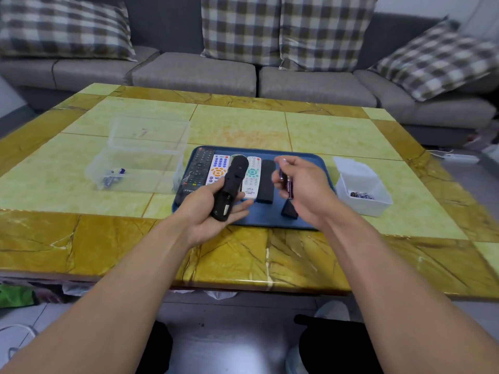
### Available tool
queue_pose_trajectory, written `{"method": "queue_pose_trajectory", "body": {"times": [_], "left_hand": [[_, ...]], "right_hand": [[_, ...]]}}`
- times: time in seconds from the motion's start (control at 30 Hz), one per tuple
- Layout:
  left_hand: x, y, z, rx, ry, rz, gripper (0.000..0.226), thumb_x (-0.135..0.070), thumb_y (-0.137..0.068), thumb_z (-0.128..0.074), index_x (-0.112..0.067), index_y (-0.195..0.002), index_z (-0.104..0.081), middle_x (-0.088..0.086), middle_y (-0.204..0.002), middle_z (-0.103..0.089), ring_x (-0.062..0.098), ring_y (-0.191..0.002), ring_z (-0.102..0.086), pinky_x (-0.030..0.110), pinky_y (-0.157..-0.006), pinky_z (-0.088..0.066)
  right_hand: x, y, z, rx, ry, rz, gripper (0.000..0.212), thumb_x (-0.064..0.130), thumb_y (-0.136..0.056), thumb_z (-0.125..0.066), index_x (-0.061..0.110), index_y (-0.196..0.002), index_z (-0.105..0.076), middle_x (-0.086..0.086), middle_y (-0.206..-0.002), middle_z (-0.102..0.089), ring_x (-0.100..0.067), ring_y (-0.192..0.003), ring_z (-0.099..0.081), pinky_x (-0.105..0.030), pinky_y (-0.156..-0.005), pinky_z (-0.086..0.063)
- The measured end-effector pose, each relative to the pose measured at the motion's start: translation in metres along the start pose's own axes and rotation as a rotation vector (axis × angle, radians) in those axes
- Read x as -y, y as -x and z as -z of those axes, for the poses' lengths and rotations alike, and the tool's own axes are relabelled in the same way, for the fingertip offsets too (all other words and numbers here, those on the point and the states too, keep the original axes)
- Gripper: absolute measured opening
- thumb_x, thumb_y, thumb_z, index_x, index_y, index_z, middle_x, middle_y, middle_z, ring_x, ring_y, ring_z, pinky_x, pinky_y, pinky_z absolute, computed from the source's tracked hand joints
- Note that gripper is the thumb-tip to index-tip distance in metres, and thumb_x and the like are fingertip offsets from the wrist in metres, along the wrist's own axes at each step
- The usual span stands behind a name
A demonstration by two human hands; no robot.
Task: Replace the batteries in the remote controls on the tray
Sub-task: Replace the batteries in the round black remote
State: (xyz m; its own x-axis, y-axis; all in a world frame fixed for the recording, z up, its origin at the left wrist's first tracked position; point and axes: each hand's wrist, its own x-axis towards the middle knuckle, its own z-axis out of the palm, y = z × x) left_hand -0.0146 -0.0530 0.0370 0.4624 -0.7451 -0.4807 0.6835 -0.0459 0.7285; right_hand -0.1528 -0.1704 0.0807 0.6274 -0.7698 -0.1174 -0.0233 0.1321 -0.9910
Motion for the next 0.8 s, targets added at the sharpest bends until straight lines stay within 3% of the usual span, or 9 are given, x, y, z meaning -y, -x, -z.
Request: {"method": "queue_pose_trajectory", "body": {"times": [0.07,0.17,0.33,0.47,0.7,0.8], "left_hand": [[0.001,-0.001,-0.006,0.020,0.013,0.001,0.038,-0.033,-0.108,-0.043,-0.005,-0.127,-0.060,0.017,-0.096,-0.068,0.039,-0.099,-0.071,0.052,-0.085,-0.057],[0.003,-0.002,-0.013,0.047,0.034,0.009,0.037,-0.033,-0.107,-0.046,-0.004,-0.124,-0.062,0.018,-0.095,-0.070,0.041,-0.100,-0.072,0.055,-0.087,-0.056],[0.010,-0.007,-0.019,0.072,0.039,0.014,0.040,-0.033,-0.107,-0.046,-0.005,-0.133,-0.058,0.019,-0.094,-0.070,0.042,-0.102,-0.072,0.057,-0.093,-0.054],[0.010,-0.010,-0.023,0.068,0.046,0.019,0.041,-0.034,-0.107,-0.046,-0.007,-0.135,-0.058,0.019,-0.101,-0.069,0.040,-0.099,-0.073,0.057,-0.091,-0.055],[0.009,-0.012,-0.024,0.058,0.045,0.018,0.040,-0.034,-0.106,-0.047,-0.005,-0.132,-0.059,0.019,-0.105,-0.069,0.039,-0.100,-0.074,0.056,-0.091,-0.056],[0.009,-0.012,-0.023,0.049,0.041,0.019,0.041,-0.034,-0.106,-0.048,-0.004,-0.132,-0.058,0.020,-0.107,-0.070,0.039,-0.097,-0.074,0.056,-0.090,-0.056]], "right_hand": [[0.011,-0.018,0.033,-0.123,-0.012,-0.106,0.020,0.012,-0.105,-0.042,0.010,-0.113,-0.060,-0.004,-0.068,-0.050,-0.014,-0.057,-0.040,-0.022,-0.043,-0.027],[0.027,-0.047,0.083,-0.182,0.072,-0.294,0.023,0.007,-0.104,-0.040,0.005,-0.120,-0.057,-0.005,-0.071,-0.040,-0.011,-0.053,-0.032,-0.017,-0.037,-0.022],[0.040,-0.073,0.143,-0.175,0.687,-0.527,0.015,0.008,-0.104,-0.042,0.006,-0.114,-0.054,-0.008,-0.072,-0.045,-0.012,-0.053,-0.036,-0.015,-0.033,-0.027],[0.030,-0.083,0.156,-0.119,0.993,-0.536,0.008,0.006,-0.101,-0.050,0.003,-0.102,-0.057,-0.012,-0.073,-0.053,-0.018,-0.054,-0.044,-0.022,-0.046,-0.031],[0.018,-0.090,0.158,-0.070,1.255,-0.486,0.019,0.009,-0.092,-0.065,-0.001,-0.107,-0.072,-0.015,-0.079,-0.060,-0.026,-0.066,-0.052,-0.028,-0.055,-0.039],[0.013,-0.081,0.152,-0.097,1.411,-0.508,0.006,0.009,-0.082,-0.065,0.007,-0.077,-0.065,-0.012,-0.072,-0.055,-0.026,-0.064,-0.048,-0.029,-0.060,-0.039]]}}
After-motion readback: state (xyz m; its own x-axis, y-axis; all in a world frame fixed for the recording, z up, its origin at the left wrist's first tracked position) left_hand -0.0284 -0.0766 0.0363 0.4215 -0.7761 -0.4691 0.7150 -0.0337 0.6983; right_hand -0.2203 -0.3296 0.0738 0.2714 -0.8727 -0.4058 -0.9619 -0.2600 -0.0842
